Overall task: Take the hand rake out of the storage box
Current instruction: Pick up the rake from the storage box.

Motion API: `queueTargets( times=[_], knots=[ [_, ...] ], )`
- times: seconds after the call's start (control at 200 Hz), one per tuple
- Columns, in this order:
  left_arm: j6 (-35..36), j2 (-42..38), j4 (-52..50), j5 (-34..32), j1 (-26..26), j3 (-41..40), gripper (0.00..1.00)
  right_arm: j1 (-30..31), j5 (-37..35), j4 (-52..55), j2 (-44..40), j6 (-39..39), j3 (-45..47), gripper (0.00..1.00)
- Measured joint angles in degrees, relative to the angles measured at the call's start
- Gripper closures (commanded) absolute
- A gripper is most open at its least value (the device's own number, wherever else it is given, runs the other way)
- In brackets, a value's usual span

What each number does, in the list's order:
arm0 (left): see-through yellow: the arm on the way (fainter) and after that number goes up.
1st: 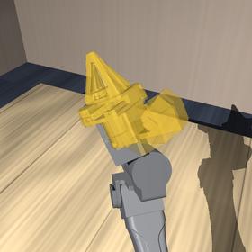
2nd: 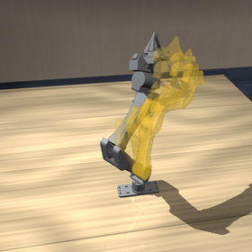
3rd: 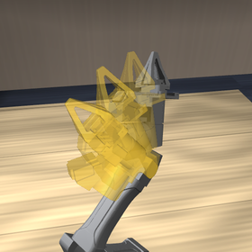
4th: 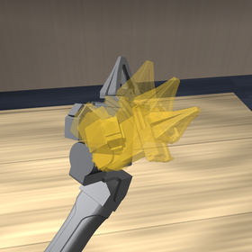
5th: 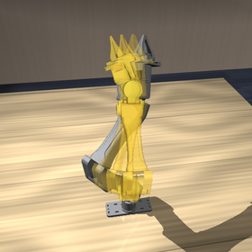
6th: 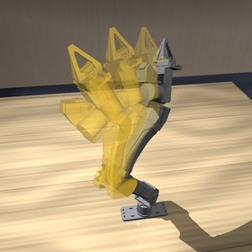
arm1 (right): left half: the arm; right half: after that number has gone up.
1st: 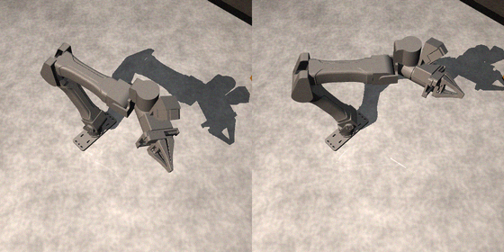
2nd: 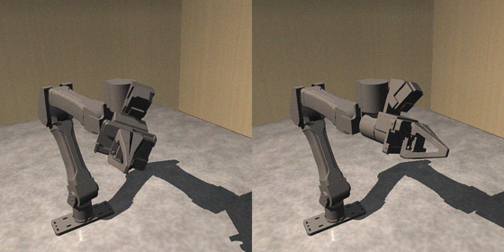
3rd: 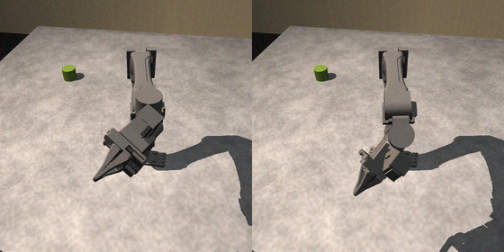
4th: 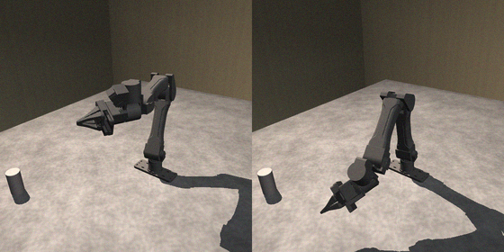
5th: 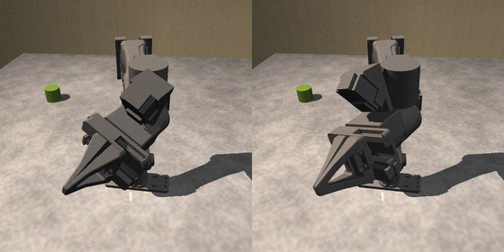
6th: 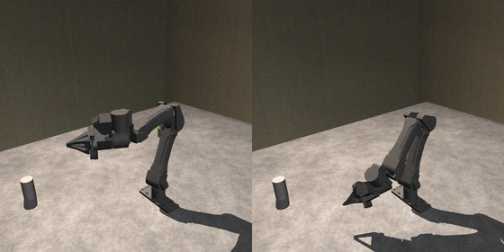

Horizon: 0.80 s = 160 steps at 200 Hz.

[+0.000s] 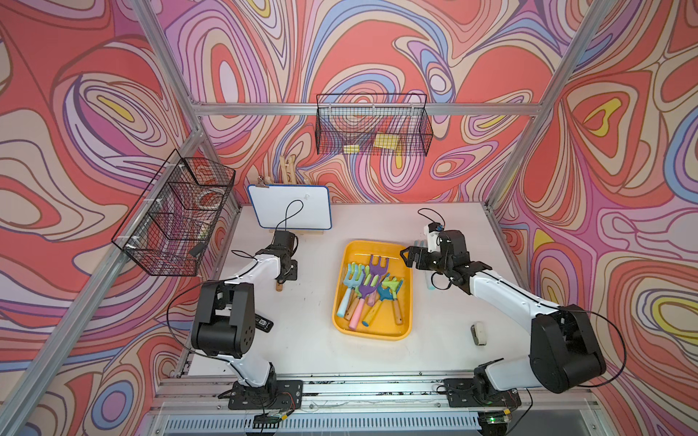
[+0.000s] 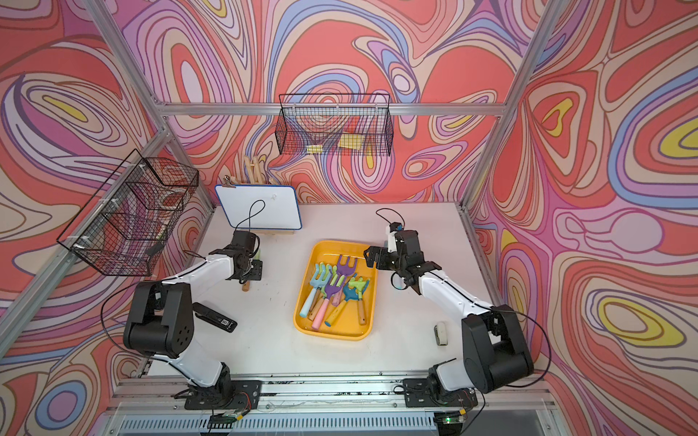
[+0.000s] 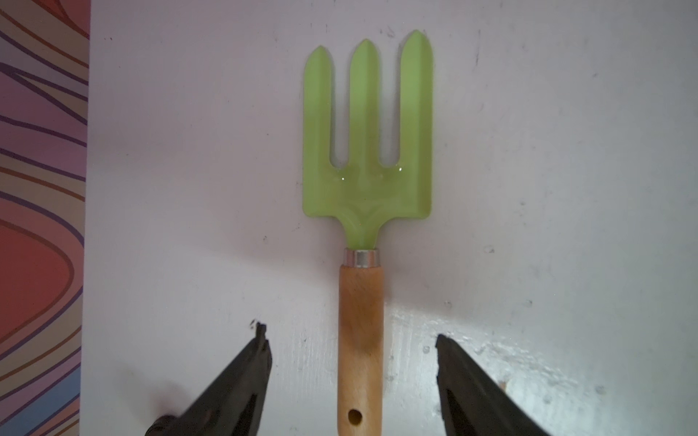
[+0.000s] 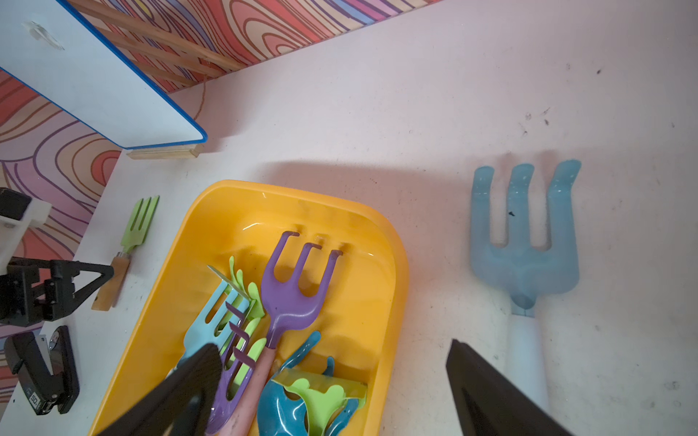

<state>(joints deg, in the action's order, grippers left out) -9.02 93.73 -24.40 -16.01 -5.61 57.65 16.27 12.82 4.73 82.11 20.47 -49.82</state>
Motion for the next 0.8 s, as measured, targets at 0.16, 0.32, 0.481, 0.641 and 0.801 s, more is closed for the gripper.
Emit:
queueTargets(
  times=[0.16,0.32,0.481,0.641,0.801],
  knots=[
    [0.02,-4.63,1.05,0.9,-3.28,-0.98,0.29,0.0,-0.17,-0.02,-0.48,-0.37,0.17,0.02],
    [0.0,-11.21,3.32,2.19,-6.86,-3.69,0.36,0.0,-0.55,-0.02,-0.79,-0.55,0.35,0.03],
    [-0.94,-17.44,4.74,4.66,-10.45,-5.03,0.38,0.0,-0.9,-0.04,-0.98,-0.76,0.35,0.04],
    [-1.99,-17.22,4.42,6.45,-16.59,-3.74,0.41,0.0,-1.27,-0.04,-0.98,-0.9,0.35,0.05],
    [-2.27,-14.14,1.03,5.99,-23.58,-0.11,0.43,0.0,-1.49,-0.04,-0.98,-0.92,0.35,0.06]
  ],
)
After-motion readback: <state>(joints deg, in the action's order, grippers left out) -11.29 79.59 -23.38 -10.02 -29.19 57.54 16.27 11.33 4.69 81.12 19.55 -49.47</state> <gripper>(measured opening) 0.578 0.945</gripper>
